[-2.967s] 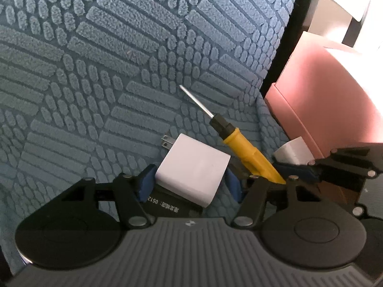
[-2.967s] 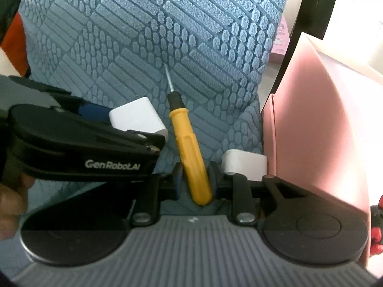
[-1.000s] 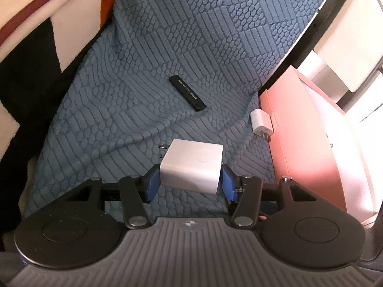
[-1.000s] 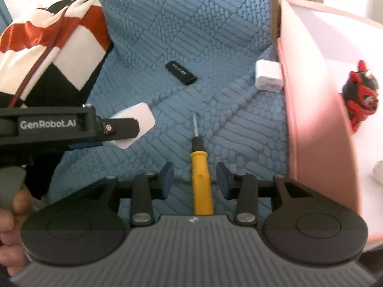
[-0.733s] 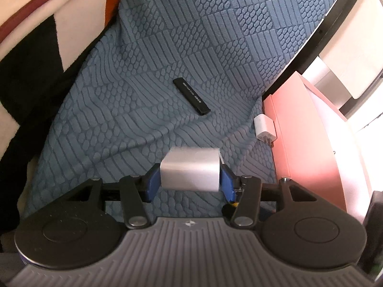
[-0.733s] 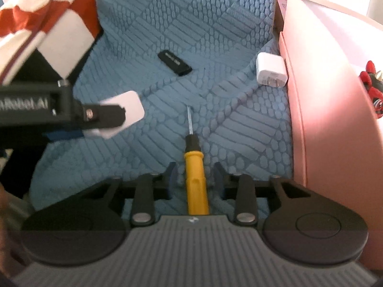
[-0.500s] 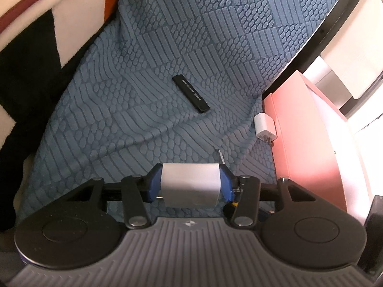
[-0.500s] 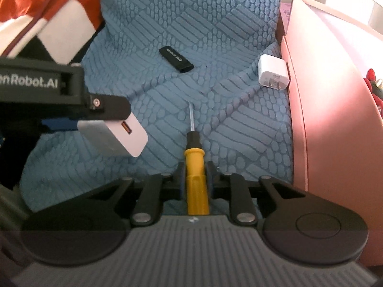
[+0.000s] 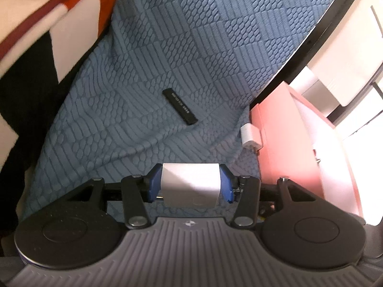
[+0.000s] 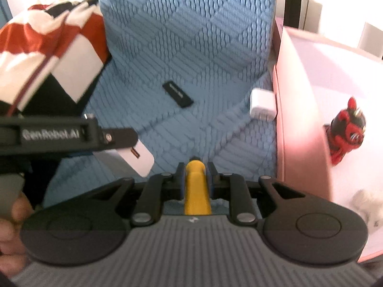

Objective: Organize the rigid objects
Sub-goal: 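Carry the screwdriver with the right gripper while the left gripper carries the charger over the pink box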

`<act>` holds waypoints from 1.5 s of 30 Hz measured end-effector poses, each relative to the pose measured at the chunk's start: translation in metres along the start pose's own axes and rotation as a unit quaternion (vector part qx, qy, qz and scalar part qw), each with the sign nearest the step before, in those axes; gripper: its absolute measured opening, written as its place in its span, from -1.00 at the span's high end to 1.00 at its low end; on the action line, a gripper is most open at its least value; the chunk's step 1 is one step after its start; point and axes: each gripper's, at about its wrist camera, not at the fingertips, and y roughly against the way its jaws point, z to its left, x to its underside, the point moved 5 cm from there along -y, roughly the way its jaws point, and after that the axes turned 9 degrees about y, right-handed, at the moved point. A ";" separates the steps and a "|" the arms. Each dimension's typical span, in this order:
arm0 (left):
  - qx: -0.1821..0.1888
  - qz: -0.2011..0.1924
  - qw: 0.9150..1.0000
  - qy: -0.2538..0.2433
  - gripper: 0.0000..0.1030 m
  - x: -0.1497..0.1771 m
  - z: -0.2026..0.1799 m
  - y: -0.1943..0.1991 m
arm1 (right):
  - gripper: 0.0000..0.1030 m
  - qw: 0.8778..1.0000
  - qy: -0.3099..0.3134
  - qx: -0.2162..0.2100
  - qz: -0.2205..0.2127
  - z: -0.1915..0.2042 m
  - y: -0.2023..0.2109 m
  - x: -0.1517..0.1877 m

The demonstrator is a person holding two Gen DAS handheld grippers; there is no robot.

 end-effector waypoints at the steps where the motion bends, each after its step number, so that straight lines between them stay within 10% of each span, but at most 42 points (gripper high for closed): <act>1: 0.003 -0.001 1.000 0.000 -0.08 -0.002 -0.003 0.003 | 0.59 1.000 -0.002 -0.002 -0.004 -0.002 0.005 -0.004; 30: 0.093 -0.035 0.990 -0.096 -0.08 -0.034 -0.179 0.058 | 0.60 0.991 -0.007 0.040 -0.128 -0.112 0.163 -0.101; 45: 0.099 0.002 0.981 -0.166 -0.08 0.014 -0.270 0.007 | 0.59 0.986 -0.036 0.117 -0.114 -0.201 0.172 -0.052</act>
